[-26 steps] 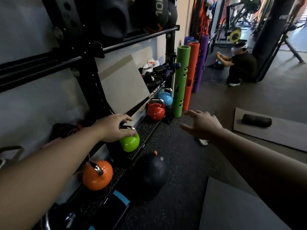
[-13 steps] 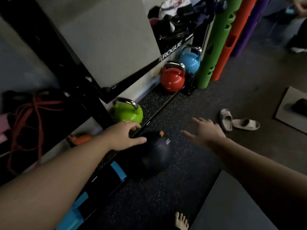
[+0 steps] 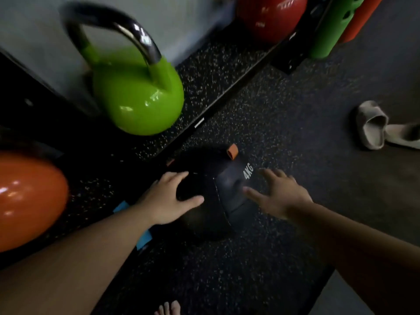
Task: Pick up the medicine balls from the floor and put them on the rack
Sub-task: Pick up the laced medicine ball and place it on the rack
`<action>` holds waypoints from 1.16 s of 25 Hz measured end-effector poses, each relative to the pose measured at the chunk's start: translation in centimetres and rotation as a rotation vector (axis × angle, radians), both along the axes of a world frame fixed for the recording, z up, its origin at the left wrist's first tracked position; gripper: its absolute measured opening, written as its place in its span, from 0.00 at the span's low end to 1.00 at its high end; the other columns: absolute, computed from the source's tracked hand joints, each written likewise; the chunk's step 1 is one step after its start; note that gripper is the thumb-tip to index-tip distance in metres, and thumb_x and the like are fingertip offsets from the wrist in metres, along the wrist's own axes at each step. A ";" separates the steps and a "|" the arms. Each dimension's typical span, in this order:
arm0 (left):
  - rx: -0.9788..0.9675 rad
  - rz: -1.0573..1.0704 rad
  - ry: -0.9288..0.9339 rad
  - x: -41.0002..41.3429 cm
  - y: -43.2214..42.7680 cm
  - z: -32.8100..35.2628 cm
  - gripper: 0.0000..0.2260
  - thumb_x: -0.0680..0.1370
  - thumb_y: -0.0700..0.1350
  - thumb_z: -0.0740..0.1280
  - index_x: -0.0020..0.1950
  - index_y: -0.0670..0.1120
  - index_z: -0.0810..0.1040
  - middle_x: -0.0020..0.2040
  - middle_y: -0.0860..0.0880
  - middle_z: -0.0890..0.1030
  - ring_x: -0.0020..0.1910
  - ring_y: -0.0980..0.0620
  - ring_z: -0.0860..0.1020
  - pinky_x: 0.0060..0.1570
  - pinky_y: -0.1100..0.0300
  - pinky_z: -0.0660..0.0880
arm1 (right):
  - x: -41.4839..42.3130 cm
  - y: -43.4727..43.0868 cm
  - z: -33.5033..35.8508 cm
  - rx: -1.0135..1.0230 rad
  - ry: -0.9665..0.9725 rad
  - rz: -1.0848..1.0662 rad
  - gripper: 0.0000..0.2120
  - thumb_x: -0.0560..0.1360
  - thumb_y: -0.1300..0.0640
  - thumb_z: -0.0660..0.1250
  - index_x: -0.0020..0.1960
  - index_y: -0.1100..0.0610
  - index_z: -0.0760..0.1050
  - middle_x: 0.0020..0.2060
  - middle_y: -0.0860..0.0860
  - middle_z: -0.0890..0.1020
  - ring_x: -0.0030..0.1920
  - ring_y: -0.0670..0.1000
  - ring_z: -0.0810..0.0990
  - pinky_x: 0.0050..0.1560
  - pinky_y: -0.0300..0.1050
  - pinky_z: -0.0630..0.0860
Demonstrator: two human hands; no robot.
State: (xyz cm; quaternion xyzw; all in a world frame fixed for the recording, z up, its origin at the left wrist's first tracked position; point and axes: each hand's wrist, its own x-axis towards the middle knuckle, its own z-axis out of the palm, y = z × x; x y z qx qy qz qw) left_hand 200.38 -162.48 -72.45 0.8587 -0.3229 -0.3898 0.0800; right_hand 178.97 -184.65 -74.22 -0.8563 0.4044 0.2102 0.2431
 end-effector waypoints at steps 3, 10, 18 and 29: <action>0.039 0.031 -0.052 -0.2 -2.0 -6.9 0.50 0.73 0.77 0.64 0.88 0.62 0.44 0.89 0.54 0.43 0.87 0.39 0.49 0.82 0.40 0.57 | 3.3 -0.2 -6.1 0.005 -0.058 -0.008 0.52 0.65 0.14 0.48 0.83 0.38 0.49 0.83 0.51 0.58 0.78 0.63 0.61 0.68 0.67 0.69; -0.394 0.296 -0.242 -4.2 -0.9 -10.4 0.27 0.71 0.74 0.60 0.55 0.54 0.76 0.55 0.55 0.80 0.58 0.46 0.76 0.55 0.47 0.76 | 2.9 1.0 -10.1 0.004 -0.399 -0.313 0.36 0.71 0.18 0.51 0.56 0.48 0.70 0.58 0.51 0.78 0.60 0.58 0.76 0.56 0.62 0.76; -0.088 0.456 0.164 -2.3 -0.7 -11.7 0.57 0.64 0.83 0.62 0.87 0.55 0.57 0.88 0.53 0.51 0.84 0.44 0.61 0.75 0.47 0.67 | -0.3 -0.7 -10.6 0.144 -0.200 -0.417 0.49 0.65 0.15 0.52 0.75 0.44 0.69 0.70 0.57 0.71 0.70 0.64 0.71 0.68 0.64 0.72; -0.082 0.882 -0.019 -1.5 1.8 -15.3 0.27 0.79 0.70 0.66 0.61 0.47 0.75 0.57 0.41 0.84 0.48 0.42 0.83 0.43 0.50 0.79 | -2.6 -1.9 -13.3 0.369 -0.293 -0.805 0.44 0.71 0.20 0.57 0.66 0.56 0.76 0.62 0.56 0.81 0.59 0.59 0.80 0.62 0.59 0.77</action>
